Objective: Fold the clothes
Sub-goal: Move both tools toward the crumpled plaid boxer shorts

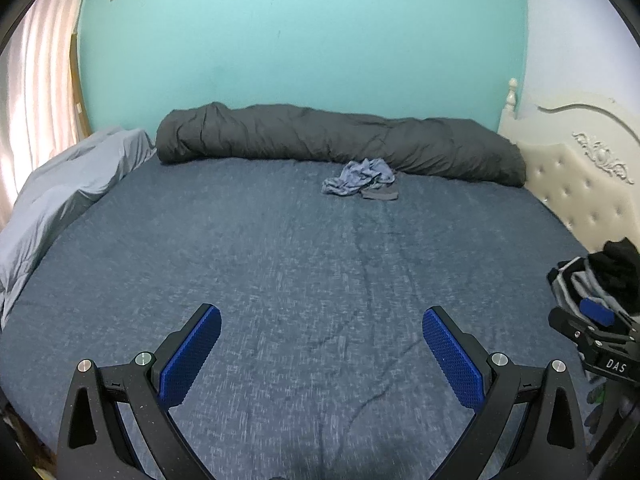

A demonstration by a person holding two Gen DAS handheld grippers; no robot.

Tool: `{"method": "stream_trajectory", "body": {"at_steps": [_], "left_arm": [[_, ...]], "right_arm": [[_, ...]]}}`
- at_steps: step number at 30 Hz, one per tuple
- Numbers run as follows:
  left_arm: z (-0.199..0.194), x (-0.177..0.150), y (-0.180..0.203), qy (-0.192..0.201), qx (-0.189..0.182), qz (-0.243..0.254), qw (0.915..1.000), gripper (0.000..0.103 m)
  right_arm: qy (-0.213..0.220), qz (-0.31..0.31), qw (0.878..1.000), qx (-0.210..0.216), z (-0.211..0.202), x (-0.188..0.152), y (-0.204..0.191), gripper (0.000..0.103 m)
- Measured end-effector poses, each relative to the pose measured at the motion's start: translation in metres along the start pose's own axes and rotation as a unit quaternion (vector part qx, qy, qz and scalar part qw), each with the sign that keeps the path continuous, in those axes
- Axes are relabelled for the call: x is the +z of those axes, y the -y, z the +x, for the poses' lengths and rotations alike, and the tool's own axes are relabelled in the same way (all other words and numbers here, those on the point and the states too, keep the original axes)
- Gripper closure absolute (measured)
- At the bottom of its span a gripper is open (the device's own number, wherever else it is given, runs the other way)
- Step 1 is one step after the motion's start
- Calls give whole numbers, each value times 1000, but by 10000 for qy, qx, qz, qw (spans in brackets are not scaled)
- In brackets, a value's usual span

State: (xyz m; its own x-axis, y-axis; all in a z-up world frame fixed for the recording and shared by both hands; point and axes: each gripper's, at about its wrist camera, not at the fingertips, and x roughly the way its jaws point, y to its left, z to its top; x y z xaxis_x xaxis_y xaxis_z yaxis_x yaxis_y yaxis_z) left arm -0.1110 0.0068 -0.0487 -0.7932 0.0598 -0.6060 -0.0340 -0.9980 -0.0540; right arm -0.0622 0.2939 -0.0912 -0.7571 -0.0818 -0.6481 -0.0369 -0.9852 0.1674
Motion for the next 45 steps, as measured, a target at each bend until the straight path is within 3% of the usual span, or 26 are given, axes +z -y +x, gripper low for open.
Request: {"method": "stream_trajectory", "body": {"at_steps": [4,14,18,25,34,45], "left_arm": [[36,7,-2,-115,19,-49,9999,0],[231,44,-19,-450,105,-224,9987,0],[280,57,-28,-509,88,-394,9979,0],[341,77,-48,-843,246,-675,9938,0],[389,93,-77,-1235,229,-1043,9866,0],[418,100,-110,-1335,231,-1159,9840,0]], "right_arm": [[-269,-3,9995,161,59,14,10,0],[-700,-346,9958,481,253,83,26,0],[-791,-461,9944,530,318,111,24,0],[-1067,-49,9935,396,401,150,26,0],[-1232,-124,9919,272,494,213,7,1],[-1122,-96,9924,498,595,257,-39,20]]}}
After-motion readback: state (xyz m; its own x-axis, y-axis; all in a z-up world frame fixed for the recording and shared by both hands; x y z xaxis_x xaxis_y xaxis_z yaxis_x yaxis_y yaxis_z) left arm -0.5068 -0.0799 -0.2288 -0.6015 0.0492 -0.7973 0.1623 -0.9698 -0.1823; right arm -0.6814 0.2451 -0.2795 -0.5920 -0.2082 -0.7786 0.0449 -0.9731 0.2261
